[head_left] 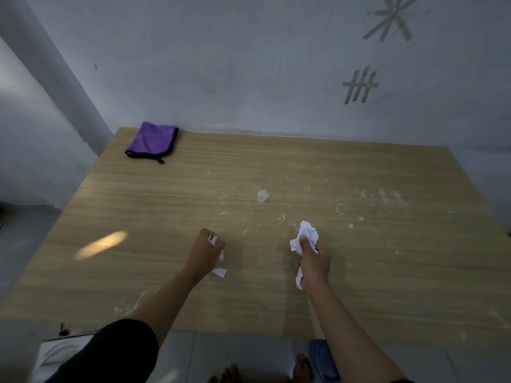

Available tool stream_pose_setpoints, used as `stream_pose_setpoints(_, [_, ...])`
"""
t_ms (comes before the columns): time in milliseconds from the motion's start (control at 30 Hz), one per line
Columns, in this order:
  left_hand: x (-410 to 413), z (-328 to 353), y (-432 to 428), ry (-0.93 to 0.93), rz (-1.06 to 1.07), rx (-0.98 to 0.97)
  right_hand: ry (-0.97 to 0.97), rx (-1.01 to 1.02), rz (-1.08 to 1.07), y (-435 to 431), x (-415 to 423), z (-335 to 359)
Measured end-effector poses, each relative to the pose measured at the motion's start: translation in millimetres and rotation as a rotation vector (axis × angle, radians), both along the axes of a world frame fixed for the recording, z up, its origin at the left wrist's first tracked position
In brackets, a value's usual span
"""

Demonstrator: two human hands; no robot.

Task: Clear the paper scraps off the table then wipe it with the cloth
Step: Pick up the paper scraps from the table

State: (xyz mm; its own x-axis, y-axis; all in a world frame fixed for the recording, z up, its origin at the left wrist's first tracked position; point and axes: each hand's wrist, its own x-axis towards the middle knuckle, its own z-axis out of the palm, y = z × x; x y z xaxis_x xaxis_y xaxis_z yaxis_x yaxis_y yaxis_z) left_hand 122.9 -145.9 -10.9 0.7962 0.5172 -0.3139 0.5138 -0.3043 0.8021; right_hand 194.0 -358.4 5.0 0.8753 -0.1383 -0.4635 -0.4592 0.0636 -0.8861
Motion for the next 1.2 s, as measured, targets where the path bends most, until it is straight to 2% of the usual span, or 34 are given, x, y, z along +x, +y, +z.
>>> stream_pose_setpoints(200, [-45,-20,8,0.024,-0.386,0.41,-0.061,0.016,0.016,10,-2,8])
stream_pose_setpoints(367, [-62,-34,7,-0.021,-0.531,0.73,-0.05,0.01,0.021,15,0,10])
stream_pose_setpoints(500, [-57,-33,7,0.022,-0.6,0.887,-0.024,0.037,0.01,17,0,4])
stream_pose_setpoints(567, [-55,-32,4,0.024,-0.576,0.894,-0.004,0.053,0.0,17,-1,2])
stream_pose_setpoints(667, [-49,-30,-5,0.019,-0.456,0.772,0.02,0.071,-0.011,13,-2,3])
stream_pose_setpoints(767, [-36,-24,-16,0.052,-0.309,0.515,0.05,0.074,-0.029,8,-2,3])
stream_pose_setpoints(867, [-20,-8,-36,-0.047,-0.258,0.275,0.067,0.105,-0.049,0,2,3])
stream_pose_setpoints(1200, [5,9,-149,-0.226,-0.141,0.192,0.128,0.197,-0.045,-68,1,-3])
